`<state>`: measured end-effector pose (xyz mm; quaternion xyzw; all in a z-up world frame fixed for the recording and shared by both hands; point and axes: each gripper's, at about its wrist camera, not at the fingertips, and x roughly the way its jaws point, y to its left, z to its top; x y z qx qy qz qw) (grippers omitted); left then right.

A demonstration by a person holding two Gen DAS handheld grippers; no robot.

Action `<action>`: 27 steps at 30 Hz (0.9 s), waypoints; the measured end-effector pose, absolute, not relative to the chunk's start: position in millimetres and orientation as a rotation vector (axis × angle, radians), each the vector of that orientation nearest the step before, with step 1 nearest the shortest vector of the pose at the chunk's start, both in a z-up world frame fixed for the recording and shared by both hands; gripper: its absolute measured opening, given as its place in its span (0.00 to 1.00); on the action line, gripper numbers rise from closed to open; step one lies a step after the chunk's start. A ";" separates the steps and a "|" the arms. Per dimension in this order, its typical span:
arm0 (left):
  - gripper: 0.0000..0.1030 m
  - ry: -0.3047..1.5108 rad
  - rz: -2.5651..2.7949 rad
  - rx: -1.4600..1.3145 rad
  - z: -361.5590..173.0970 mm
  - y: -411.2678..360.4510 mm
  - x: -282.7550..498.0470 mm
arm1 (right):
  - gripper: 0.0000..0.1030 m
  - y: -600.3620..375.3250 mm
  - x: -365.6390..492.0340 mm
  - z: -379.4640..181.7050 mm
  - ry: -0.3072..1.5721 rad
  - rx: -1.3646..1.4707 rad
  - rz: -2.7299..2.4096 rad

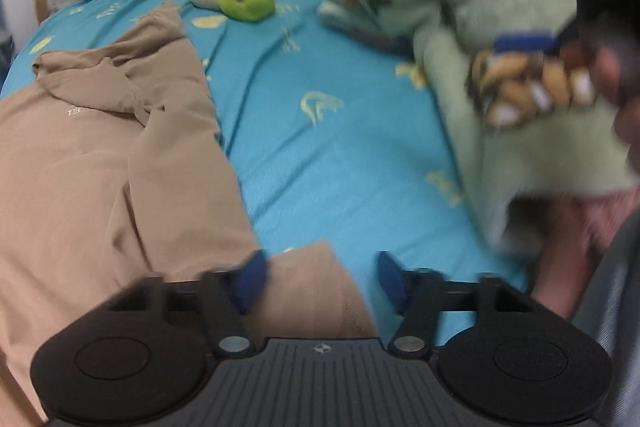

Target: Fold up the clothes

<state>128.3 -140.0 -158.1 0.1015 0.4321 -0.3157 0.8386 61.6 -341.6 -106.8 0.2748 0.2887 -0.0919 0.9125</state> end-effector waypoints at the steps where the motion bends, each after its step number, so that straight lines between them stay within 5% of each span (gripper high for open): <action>1: 0.11 0.922 -0.672 0.217 -160.8 -135.5 127.5 | 0.99 -342.9 61.9 -108.1 0.598 0.573 -0.190; 10: 0.04 0.933 -0.746 -0.059 -110.9 -50.9 101.4 | 0.99 -339.1 65.2 -110.3 0.616 0.585 -0.175; 17: 0.06 1.175 -0.643 0.157 -129.7 -37.7 91.9 | 0.99 -326.6 65.7 -109.0 0.635 0.558 -0.115; 20: 0.15 1.183 -0.662 0.127 -118.3 -24.3 101.5 | 0.98 -316.4 72.2 -106.7 0.655 0.554 -0.047; 25: 0.56 1.040 -0.677 0.141 -83.5 8.6 141.9 | 0.98 -290.4 120.4 -90.8 0.688 0.519 0.156; 27: 0.63 0.967 -0.663 0.155 -75.0 22.6 172.1 | 0.98 -278.0 152.7 -87.6 0.695 0.461 0.213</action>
